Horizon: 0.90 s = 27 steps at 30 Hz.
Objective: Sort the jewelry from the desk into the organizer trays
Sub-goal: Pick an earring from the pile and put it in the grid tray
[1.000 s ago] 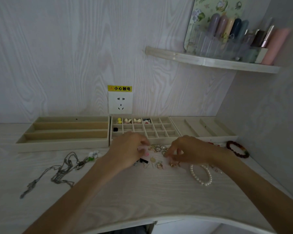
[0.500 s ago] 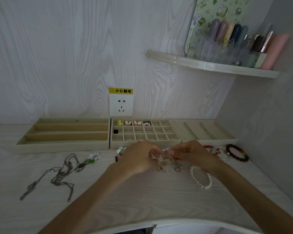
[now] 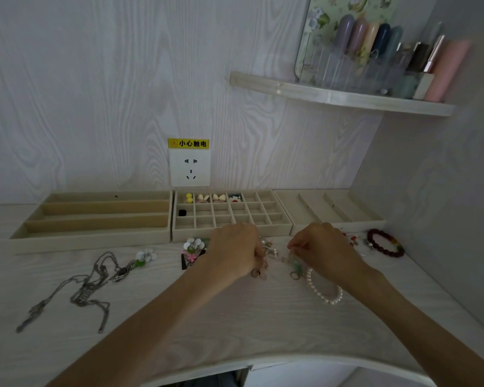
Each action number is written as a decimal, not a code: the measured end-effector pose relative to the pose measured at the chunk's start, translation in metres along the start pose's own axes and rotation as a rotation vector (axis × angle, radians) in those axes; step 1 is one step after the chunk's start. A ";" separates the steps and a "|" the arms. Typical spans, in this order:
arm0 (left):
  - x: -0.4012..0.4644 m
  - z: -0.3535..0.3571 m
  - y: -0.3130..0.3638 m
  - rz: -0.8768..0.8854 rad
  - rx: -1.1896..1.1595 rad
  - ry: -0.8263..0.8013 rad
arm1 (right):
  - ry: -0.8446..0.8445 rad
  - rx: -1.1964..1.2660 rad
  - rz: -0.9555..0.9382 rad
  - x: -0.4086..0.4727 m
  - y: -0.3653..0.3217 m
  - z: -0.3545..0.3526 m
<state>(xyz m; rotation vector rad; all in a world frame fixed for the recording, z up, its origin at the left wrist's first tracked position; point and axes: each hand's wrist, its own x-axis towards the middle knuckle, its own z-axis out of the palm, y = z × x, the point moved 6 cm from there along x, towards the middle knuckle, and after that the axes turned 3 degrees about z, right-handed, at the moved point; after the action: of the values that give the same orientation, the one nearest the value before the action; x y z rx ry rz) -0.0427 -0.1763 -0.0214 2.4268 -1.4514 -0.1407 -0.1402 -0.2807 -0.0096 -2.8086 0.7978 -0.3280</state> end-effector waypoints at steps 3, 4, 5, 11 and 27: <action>0.004 0.001 0.003 -0.001 0.024 -0.008 | 0.017 -0.048 0.025 -0.002 0.003 0.001; 0.006 0.002 0.003 -0.007 0.032 -0.018 | 0.026 -0.054 0.023 -0.003 0.003 0.002; 0.008 0.003 0.002 -0.022 0.032 -0.044 | 0.031 -0.053 0.017 -0.003 0.002 0.003; 0.009 0.008 -0.012 -0.079 -0.272 -0.224 | -0.003 0.102 -0.050 -0.002 -0.007 -0.001; -0.037 -0.051 -0.011 0.676 0.114 0.575 | -0.370 0.978 0.114 0.017 -0.045 0.022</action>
<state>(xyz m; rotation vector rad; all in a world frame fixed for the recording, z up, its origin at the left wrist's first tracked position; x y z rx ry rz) -0.0392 -0.1287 0.0212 1.6884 -1.8882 0.7343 -0.0985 -0.2491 -0.0166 -1.8186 0.5032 -0.1141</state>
